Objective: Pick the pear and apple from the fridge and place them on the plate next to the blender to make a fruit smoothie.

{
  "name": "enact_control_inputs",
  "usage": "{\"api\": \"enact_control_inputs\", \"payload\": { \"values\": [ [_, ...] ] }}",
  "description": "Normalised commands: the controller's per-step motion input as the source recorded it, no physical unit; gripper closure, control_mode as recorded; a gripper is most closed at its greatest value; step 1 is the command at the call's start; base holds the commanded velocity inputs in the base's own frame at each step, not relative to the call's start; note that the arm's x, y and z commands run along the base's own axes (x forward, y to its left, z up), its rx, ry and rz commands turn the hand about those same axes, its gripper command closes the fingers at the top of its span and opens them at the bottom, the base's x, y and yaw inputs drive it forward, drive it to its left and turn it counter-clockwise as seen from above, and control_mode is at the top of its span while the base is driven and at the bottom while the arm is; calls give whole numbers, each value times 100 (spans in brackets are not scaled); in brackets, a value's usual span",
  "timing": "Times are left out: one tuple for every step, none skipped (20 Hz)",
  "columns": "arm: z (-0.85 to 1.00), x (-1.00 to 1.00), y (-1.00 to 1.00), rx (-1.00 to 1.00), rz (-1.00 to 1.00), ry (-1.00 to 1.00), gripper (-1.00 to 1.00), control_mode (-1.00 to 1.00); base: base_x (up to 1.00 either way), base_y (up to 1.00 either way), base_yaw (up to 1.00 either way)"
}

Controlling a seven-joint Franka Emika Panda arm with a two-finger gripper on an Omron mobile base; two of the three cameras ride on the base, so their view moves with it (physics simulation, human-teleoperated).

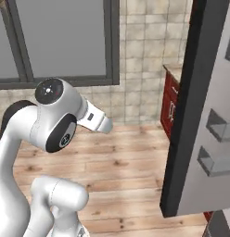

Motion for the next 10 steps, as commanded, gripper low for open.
{"api": "enact_control_inputs", "payload": {
  "values": [
    [0,0,0,0,0,0,100,100,-11,0,100],
    [0,0,0,0,0,0,100,100,-11,0,100],
    [0,0,0,0,0,0,100,100,-11,0,100],
    [0,0,0,0,0,0,100,100,-10,0,100],
    [0,0,0,0,0,0,100,100,-8,0,100],
    [0,0,0,0,0,0,100,100,-8,0,100],
    [0,0,0,0,0,0,100,100,-9,0,100],
    [0,0,0,0,0,0,100,100,-9,0,100],
    [0,0,0,0,0,0,100,100,-9,0,100],
    [0,0,0,0,0,0,100,100,-8,0,100]
  ]
}}
